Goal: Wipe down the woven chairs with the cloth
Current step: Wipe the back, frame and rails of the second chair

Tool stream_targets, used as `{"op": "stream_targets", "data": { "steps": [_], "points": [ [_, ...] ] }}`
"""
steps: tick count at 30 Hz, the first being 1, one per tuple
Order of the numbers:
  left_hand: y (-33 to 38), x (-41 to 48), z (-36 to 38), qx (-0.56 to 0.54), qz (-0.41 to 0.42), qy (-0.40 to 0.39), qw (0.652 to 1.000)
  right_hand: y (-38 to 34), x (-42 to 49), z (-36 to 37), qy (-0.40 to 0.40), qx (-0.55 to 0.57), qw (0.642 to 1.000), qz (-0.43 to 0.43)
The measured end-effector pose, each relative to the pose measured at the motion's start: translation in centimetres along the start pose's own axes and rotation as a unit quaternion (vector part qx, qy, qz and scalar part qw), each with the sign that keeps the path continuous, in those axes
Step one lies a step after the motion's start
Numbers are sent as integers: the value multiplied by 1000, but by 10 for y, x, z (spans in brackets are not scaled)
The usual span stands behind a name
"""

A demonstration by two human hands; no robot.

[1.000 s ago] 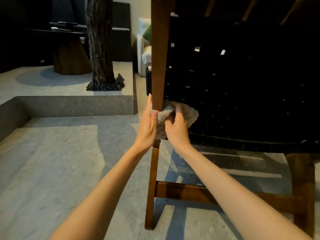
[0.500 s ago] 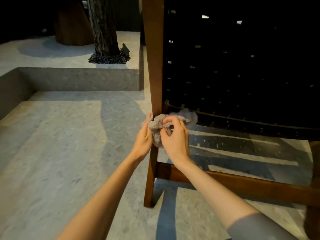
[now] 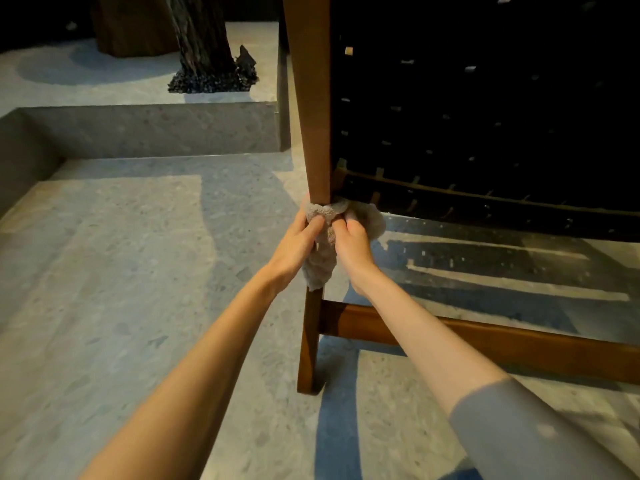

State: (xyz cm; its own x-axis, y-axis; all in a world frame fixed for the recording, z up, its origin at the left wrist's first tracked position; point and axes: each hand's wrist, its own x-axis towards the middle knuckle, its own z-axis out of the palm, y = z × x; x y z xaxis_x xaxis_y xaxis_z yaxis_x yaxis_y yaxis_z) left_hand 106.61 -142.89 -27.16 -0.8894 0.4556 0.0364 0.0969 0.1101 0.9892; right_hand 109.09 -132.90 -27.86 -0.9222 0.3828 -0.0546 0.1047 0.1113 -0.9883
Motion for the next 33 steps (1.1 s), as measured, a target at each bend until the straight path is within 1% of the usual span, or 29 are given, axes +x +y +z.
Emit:
{"op": "stream_targets", "data": {
  "steps": [2, 6, 9, 11, 14, 17, 19, 21, 23, 25, 29, 31, 33],
  "points": [
    [-7, 3, 1, 27, 10, -8, 1000, 7, 11, 0, -7, -40, 999, 6],
    [-20, 7, 4, 55, -8, -5, 998, 21, 20, 3, -8, -103, 995, -6],
    [-25, 6, 6, 46, -1, -8, 999, 32, 17, 1, -18, -115, 993, -13],
    [-31, 1, 6, 36, -12, -9, 999, 43, 9, -1, -45, -108, 993, 1],
    [-50, -21, 7, 27, -66, -24, 997, 70, -9, -4, -100, -106, 989, 26],
    [-73, -50, 11, 2, -97, -23, 995, 85, -21, -7, -151, -138, 977, 55],
    [-80, -60, 13, -10, -109, -9, 994, 86, -24, -11, -169, -168, 970, 48],
    [-83, -62, 12, -11, -110, -10, 994, 84, -28, -11, -178, -160, 971, 24],
    [-83, -58, 9, -7, -115, -14, 993, 79, -31, -9, -166, -145, 975, 1],
    [-80, -50, 6, -5, -120, -13, 993, 70, -28, -6, -132, -134, 982, -23],
    [-60, -23, 4, -21, -80, 0, 997, 43, -5, -1, -61, -102, 991, -62],
    [-50, -10, 3, -16, -65, 10, 998, 36, 3, 2, -32, -117, 991, -64],
    [-48, -6, 3, -3, -51, 15, 999, 37, 4, 3, -22, -136, 989, -60]
  ]
}}
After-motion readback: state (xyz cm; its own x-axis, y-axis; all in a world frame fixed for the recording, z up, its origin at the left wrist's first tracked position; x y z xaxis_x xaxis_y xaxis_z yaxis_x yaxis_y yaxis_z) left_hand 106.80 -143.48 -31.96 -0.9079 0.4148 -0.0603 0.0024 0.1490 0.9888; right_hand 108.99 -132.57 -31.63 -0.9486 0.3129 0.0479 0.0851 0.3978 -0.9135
